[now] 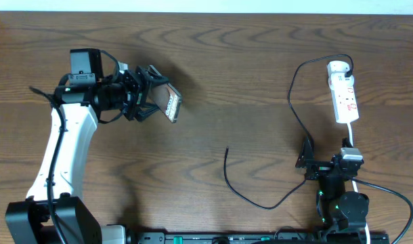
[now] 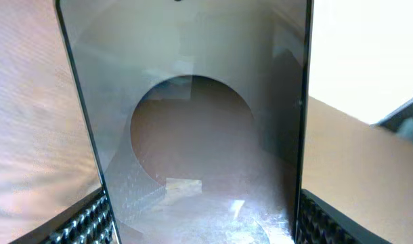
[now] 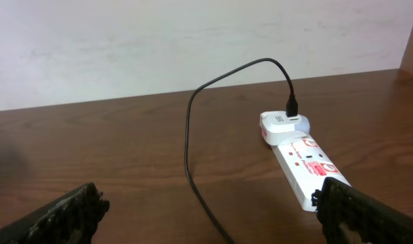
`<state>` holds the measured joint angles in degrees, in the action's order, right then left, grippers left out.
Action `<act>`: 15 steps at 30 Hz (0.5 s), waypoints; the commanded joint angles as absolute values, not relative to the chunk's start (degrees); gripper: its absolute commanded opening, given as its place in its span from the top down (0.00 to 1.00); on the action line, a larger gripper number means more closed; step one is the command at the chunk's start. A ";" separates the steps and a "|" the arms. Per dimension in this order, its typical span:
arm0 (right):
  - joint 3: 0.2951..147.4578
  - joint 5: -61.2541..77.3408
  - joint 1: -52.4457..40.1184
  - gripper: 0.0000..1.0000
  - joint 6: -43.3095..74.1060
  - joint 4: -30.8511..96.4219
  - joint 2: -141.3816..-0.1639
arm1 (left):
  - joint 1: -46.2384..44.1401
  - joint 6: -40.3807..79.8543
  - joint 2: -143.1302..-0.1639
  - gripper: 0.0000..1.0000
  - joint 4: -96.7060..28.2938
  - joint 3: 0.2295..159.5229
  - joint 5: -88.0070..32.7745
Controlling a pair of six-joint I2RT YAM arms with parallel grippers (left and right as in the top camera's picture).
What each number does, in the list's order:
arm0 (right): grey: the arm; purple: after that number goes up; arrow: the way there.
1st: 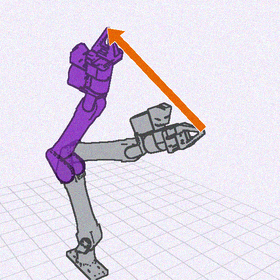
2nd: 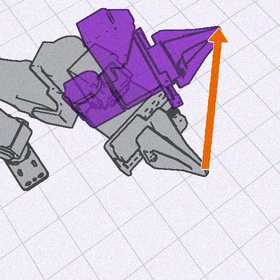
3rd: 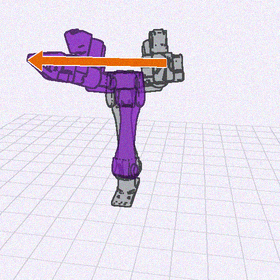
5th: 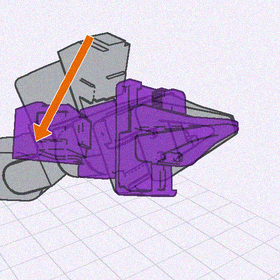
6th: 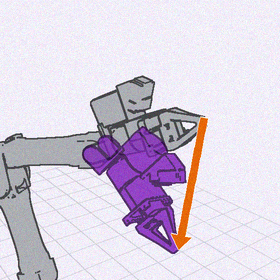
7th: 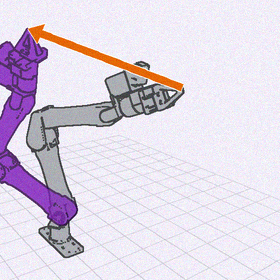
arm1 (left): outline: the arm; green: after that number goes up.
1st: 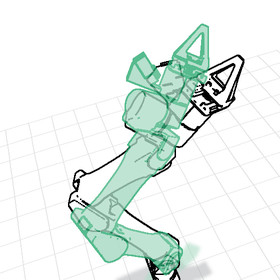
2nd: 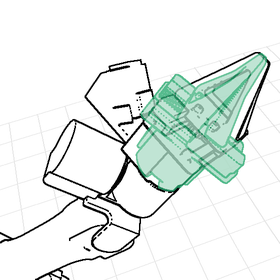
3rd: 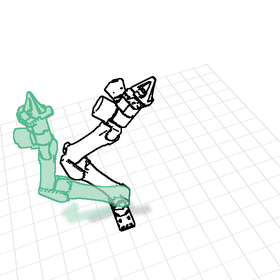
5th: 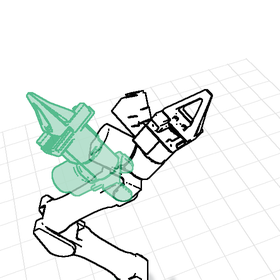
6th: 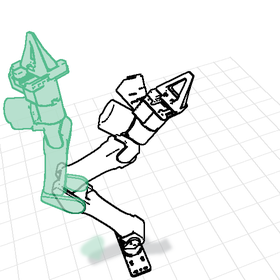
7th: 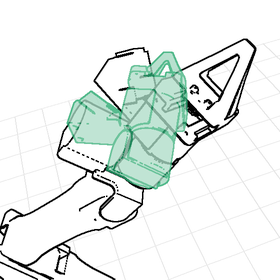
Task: Plug charger to phone and switch on socket
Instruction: 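Lift the phone with the left gripper and tilt it upright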
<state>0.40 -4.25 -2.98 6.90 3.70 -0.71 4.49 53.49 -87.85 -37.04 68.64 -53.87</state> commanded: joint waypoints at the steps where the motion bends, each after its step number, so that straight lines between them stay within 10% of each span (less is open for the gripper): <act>1: 0.32 -4.01 -3.42 0.01 6.13 3.97 -0.38 | 4.86 66.26 -86.70 0.93 -36.77 69.78 -60.27; 15: 0.32 -4.01 -3.42 0.01 6.11 3.97 -0.38 | 4.86 79.77 -86.70 0.93 -36.77 69.78 -65.84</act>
<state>0.40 -4.27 -2.98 6.90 3.70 -0.73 4.51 77.52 -87.85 -37.04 68.64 -61.14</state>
